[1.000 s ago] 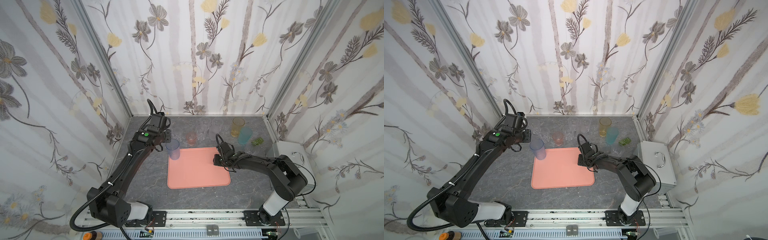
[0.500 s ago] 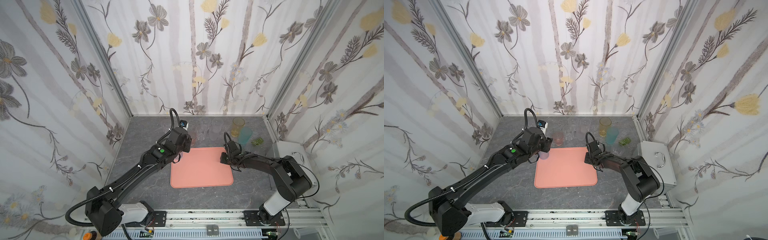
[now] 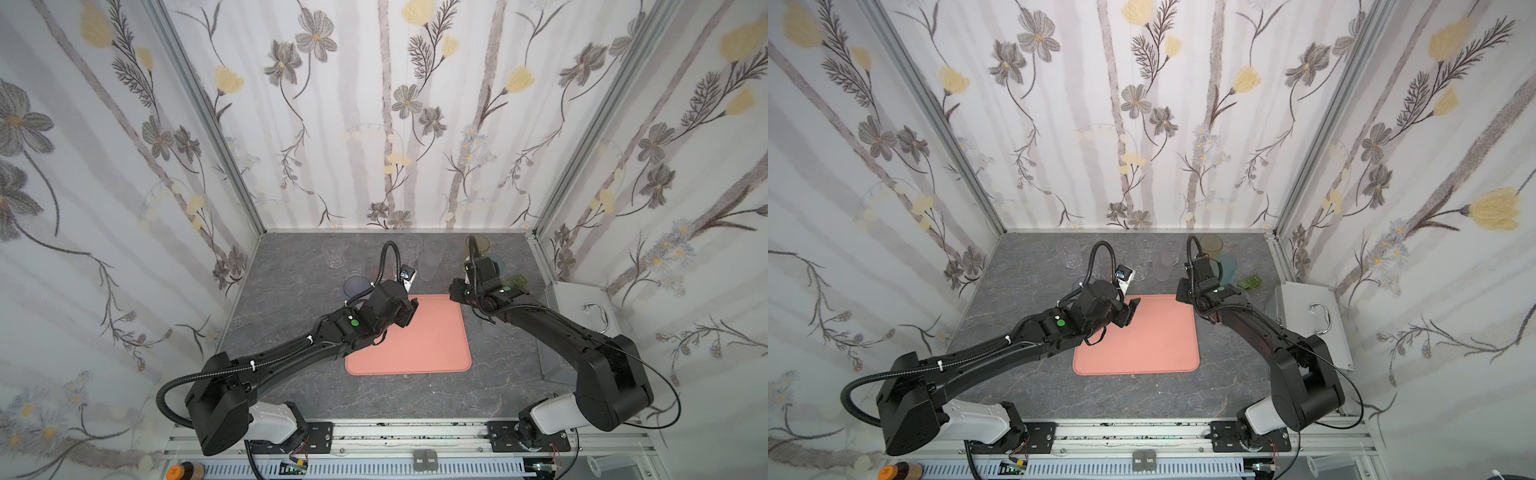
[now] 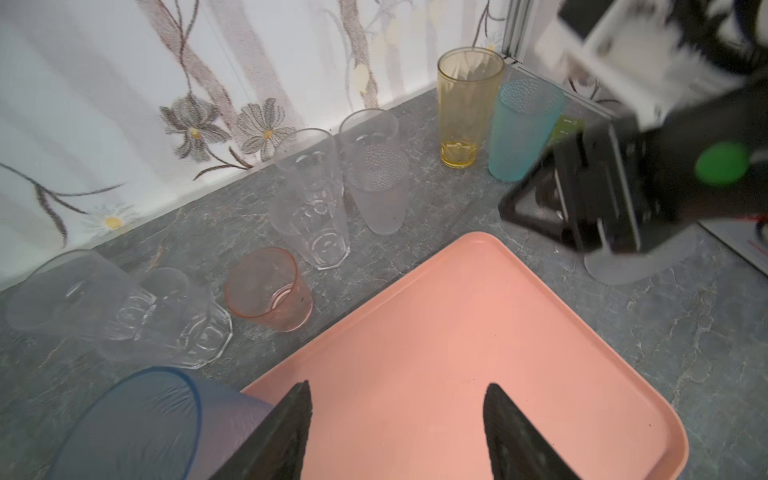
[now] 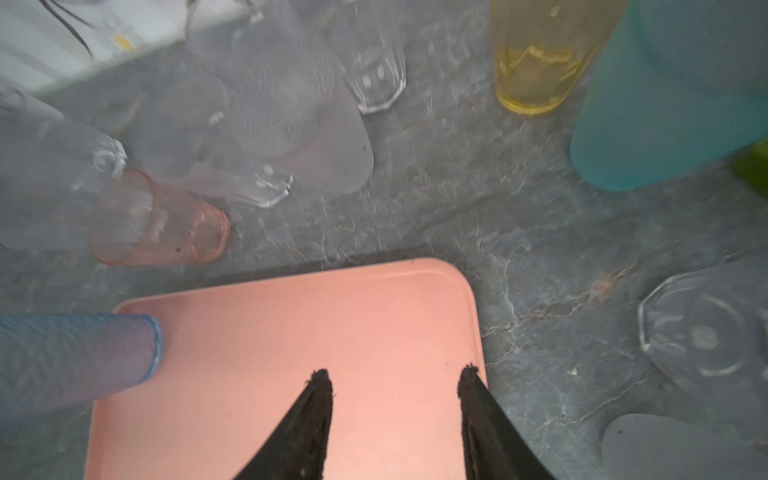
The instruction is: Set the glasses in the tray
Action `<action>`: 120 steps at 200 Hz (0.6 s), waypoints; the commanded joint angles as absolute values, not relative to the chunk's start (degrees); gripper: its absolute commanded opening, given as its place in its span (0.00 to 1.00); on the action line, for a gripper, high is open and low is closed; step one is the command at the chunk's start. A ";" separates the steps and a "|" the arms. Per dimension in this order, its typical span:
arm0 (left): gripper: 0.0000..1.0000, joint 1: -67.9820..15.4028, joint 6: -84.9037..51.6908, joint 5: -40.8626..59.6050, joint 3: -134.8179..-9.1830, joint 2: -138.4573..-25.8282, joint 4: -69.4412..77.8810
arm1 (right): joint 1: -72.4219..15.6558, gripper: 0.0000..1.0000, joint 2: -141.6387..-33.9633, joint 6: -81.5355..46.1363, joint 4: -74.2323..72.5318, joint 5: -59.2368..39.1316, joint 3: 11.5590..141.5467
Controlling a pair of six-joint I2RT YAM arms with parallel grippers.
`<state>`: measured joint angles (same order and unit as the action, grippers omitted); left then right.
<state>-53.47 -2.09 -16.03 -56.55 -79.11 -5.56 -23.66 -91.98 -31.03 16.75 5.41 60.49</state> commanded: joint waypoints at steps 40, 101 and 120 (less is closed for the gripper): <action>0.88 -53.83 -9.21 -9.75 -41.04 -78.84 26.67 | -11.26 0.55 -91.02 -30.79 19.07 12.22 70.39; 0.92 -53.85 -10.59 -10.41 -38.81 -81.04 28.57 | -4.05 0.54 -101.31 -33.89 17.21 7.26 78.82; 0.92 -53.87 -10.33 -10.78 -38.58 -81.03 28.31 | -4.06 0.51 -104.55 -34.10 16.48 5.87 82.11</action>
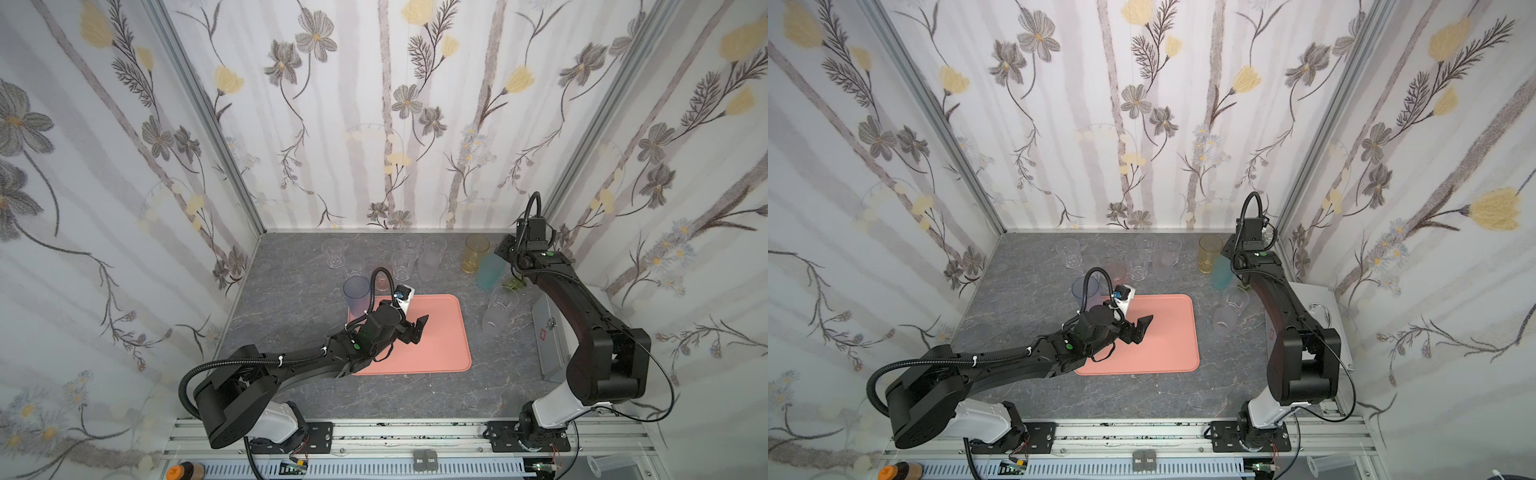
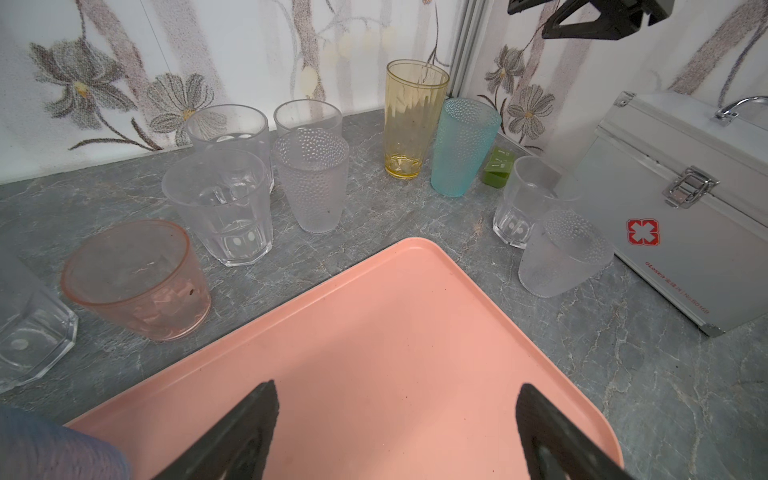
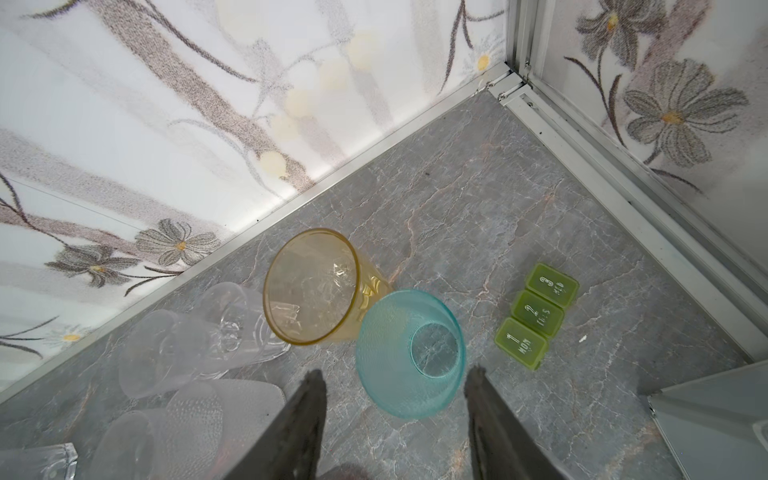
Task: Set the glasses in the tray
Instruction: 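Grip the yellow cup rim with the right gripper while the left gripper hovers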
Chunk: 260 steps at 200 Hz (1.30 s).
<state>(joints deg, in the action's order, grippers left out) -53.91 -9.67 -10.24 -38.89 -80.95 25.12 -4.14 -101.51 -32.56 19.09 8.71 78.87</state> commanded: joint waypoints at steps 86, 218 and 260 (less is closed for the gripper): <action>0.93 -53.79 -10.68 -11.28 -42.89 -86.04 19.51 | -3.36 0.50 -118.60 -35.04 18.67 -0.32 94.15; 0.93 -53.80 -11.12 -10.02 -43.95 -87.63 17.07 | -3.24 0.31 -125.20 -31.88 21.27 2.71 97.38; 0.93 -53.86 -11.25 -9.41 -44.02 -87.63 17.06 | -3.35 0.22 -125.77 -31.34 21.09 2.26 97.31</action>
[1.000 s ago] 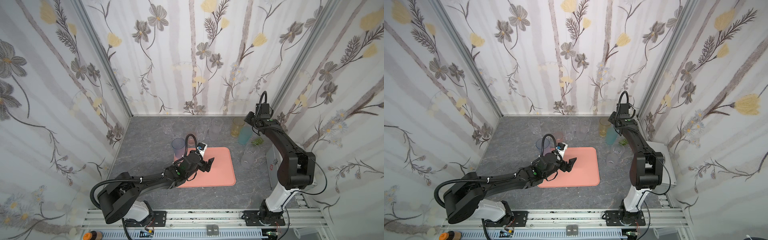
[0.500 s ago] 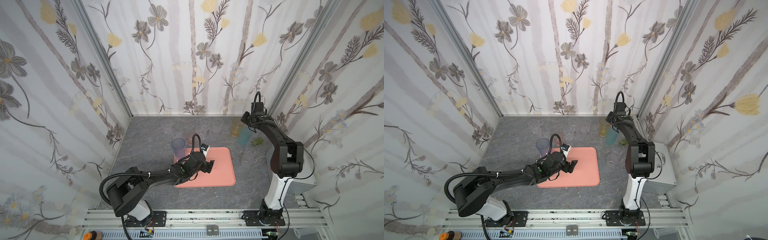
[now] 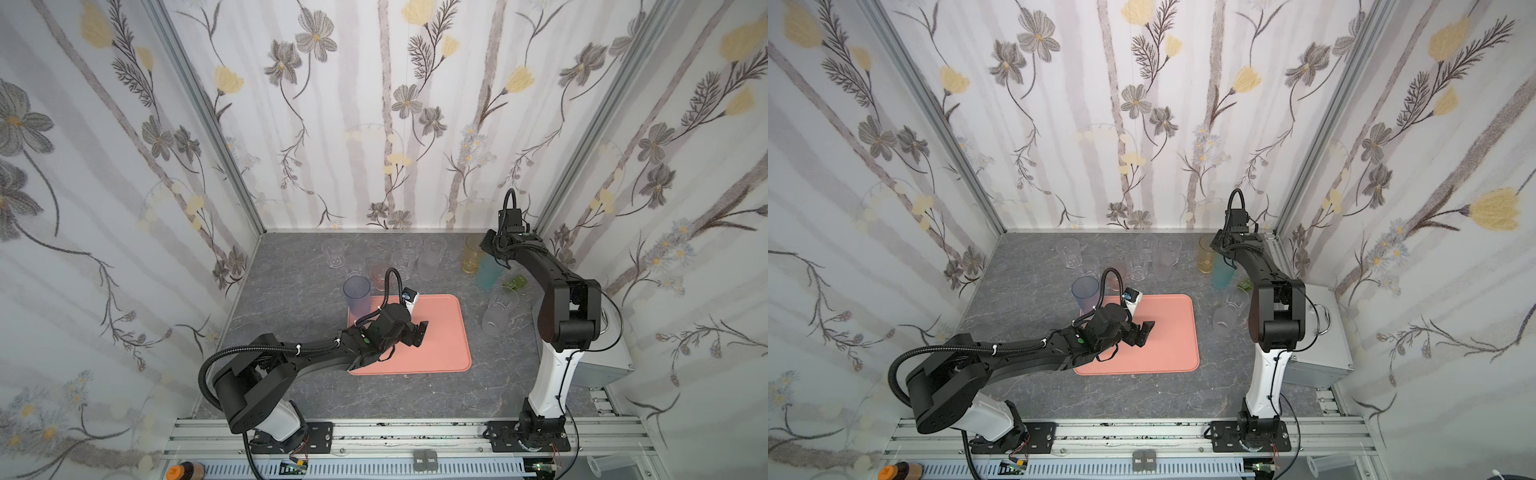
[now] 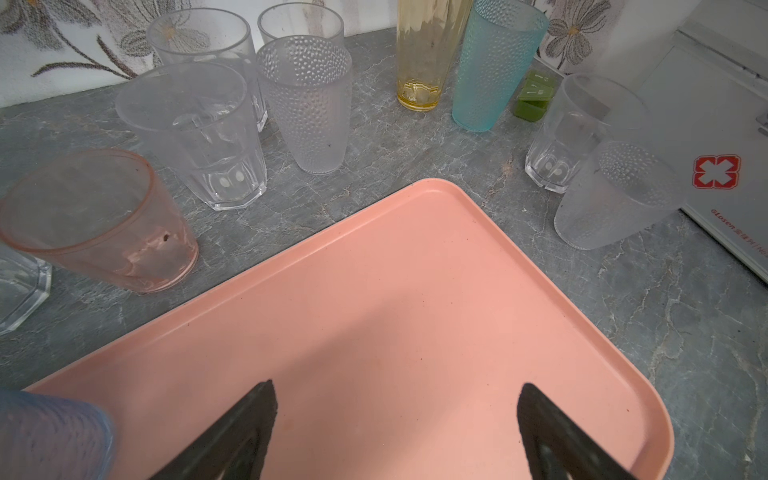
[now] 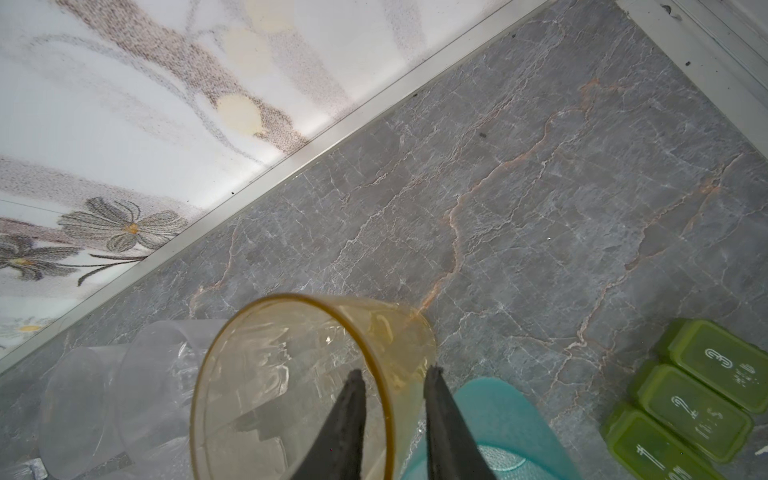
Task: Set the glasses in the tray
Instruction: 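Grip the yellow cup rim with the right gripper while the left gripper hovers, then carry the yellow cup over the tray with the right gripper while the left arm retracts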
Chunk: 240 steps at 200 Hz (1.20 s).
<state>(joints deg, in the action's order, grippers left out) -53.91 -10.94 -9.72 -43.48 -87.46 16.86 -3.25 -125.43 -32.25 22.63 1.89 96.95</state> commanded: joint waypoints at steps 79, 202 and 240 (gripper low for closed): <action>0.92 -53.92 -11.51 -10.28 -44.54 -87.80 16.96 | -3.52 0.05 -123.52 -29.14 20.81 3.44 95.74; 0.94 -53.73 -9.76 -23.46 -45.72 -71.79 10.19 | -11.55 0.01 -103.60 -26.43 25.06 3.17 89.33; 0.94 -53.20 -14.09 -22.71 -44.25 -60.46 -1.10 | -17.79 0.00 -94.99 -24.07 29.48 3.89 82.46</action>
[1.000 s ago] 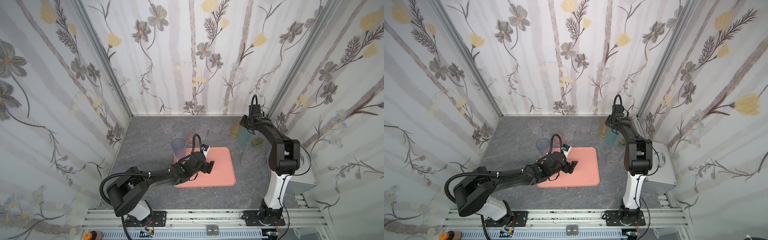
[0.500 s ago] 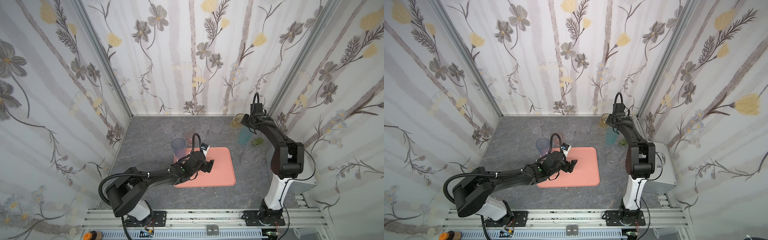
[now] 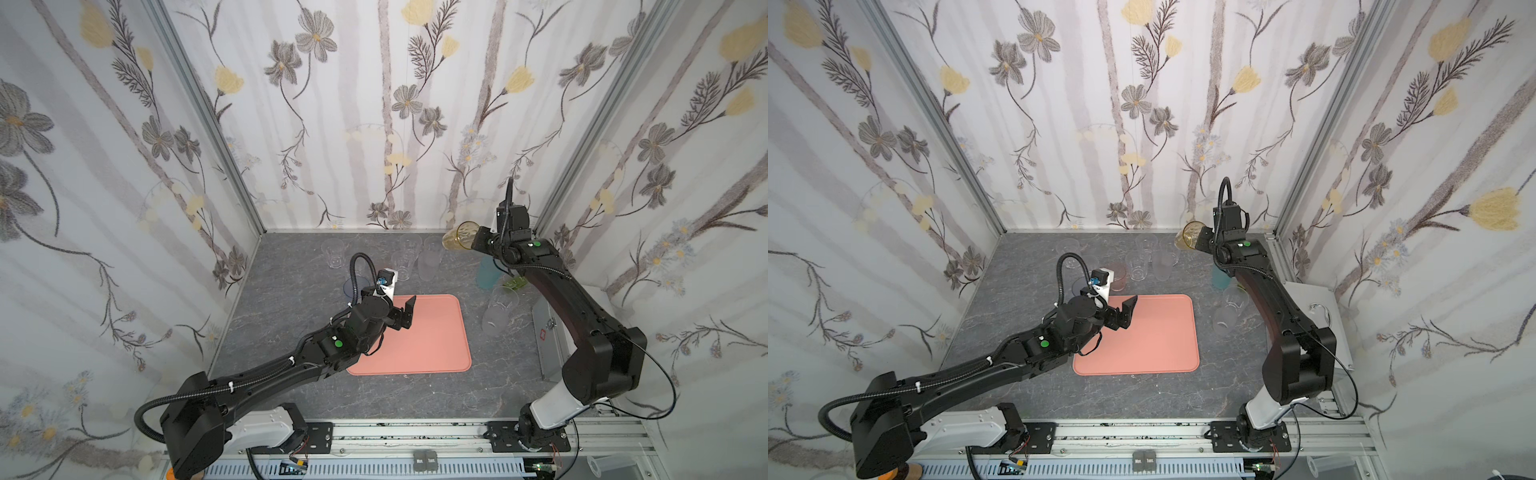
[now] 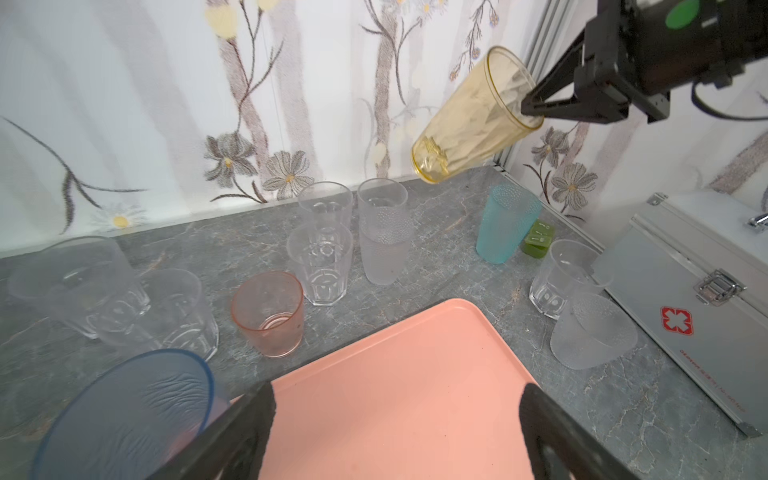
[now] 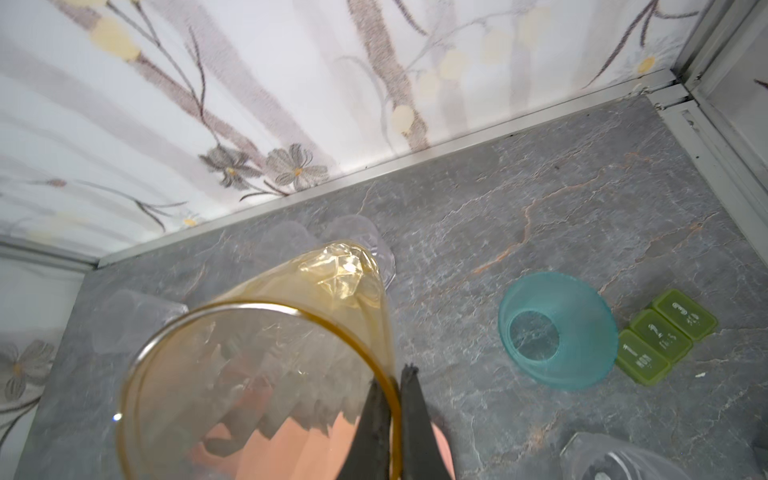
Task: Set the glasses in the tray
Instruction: 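Carry the yellow cup over the tray with the right gripper while the left arm retracts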
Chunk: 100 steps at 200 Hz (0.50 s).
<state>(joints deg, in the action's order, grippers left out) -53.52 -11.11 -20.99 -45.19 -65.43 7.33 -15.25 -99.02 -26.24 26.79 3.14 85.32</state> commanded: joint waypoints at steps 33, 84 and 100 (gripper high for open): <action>0.99 -49.54 -16.04 -21.87 -42.62 -51.95 -10.93 | -22.97 0.00 -89.12 -23.27 35.84 4.58 77.96; 1.00 -38.25 -16.74 -13.08 -41.04 -48.77 -18.24 | -32.73 0.00 -88.64 -24.32 45.35 6.23 78.18; 1.00 -34.66 -17.82 -11.20 -39.54 -49.51 -18.34 | -36.57 0.00 -90.71 -25.19 46.01 5.68 78.09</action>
